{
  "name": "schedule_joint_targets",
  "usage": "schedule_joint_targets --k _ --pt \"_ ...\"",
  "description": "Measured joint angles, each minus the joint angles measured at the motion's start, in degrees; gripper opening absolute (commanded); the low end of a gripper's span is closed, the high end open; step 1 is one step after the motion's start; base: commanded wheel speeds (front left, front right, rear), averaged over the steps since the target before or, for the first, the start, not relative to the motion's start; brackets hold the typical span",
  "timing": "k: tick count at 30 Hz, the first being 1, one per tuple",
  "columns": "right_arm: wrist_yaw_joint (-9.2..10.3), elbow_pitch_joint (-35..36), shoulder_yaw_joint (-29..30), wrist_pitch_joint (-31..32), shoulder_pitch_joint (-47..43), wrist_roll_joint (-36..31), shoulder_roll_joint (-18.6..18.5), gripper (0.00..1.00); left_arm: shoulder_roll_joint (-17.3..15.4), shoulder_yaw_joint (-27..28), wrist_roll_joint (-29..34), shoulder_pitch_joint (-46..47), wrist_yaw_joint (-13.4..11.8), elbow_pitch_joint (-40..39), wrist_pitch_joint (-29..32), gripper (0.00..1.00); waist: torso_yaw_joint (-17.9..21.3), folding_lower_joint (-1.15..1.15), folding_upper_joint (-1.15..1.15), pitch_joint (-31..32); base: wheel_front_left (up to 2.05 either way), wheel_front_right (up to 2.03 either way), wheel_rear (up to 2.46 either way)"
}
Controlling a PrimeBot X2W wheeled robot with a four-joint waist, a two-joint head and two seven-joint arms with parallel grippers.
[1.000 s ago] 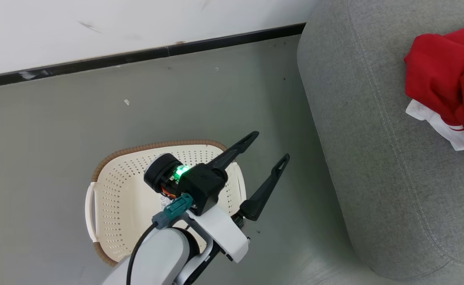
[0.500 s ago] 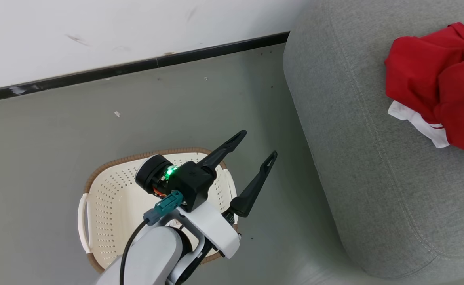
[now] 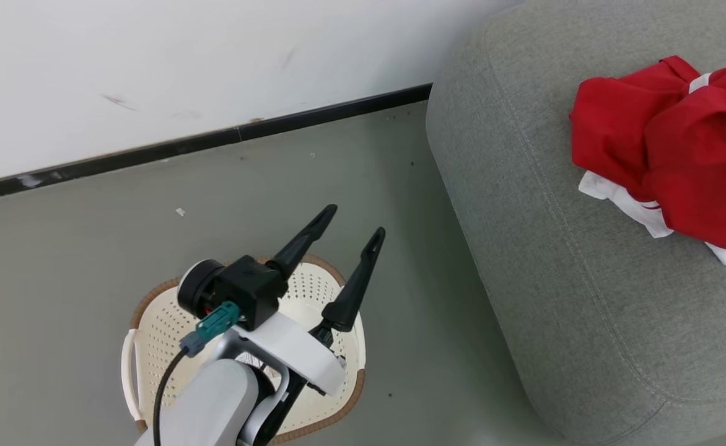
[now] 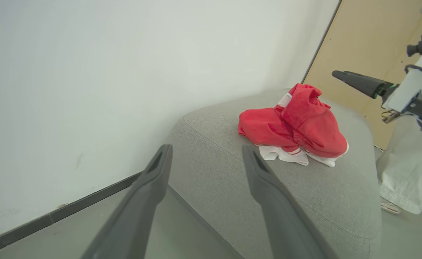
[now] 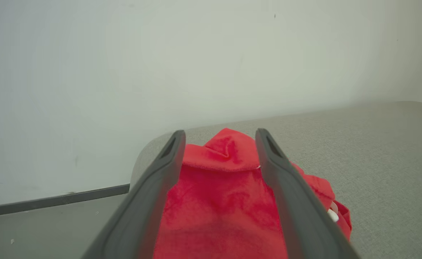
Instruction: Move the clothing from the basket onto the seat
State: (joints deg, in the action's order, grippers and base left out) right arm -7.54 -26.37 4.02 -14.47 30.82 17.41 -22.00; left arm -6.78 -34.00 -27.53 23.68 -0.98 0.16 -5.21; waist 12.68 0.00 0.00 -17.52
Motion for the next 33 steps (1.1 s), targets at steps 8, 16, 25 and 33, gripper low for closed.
schedule_joint_targets --k 8,16,25,33 --pt "0.01 7.54 -1.57 -0.14 -2.39 -1.54 1.89 1.00 -0.68 4.24 -0.73 -2.21 -2.56 1.74 -3.53 1.00 -0.77 0.00 0.00 2.74 0.00 0.00 0.00" --pt "0.01 12.70 -7.06 -0.14 -3.69 -2.38 4.97 1.00 -2.23 9.36 -1.69 -6.43 -5.95 3.37 -6.06 1.00 -3.14 0.00 0.00 4.77 0.00 0.00 0.00" --pt "0.01 14.40 -12.15 -0.14 -6.38 -2.78 8.26 1.00 -4.27 15.69 -2.20 -11.57 -9.83 4.22 -8.04 1.00 -6.94 0.00 0.00 6.63 0.00 0.00 0.00" --pt "0.02 14.80 -13.19 -0.14 -9.89 -3.66 10.35 1.00 -4.86 20.67 -2.75 -16.16 -12.54 4.20 -8.75 1.00 -10.64 0.00 0.00 8.19 0.00 0.00 0.00"
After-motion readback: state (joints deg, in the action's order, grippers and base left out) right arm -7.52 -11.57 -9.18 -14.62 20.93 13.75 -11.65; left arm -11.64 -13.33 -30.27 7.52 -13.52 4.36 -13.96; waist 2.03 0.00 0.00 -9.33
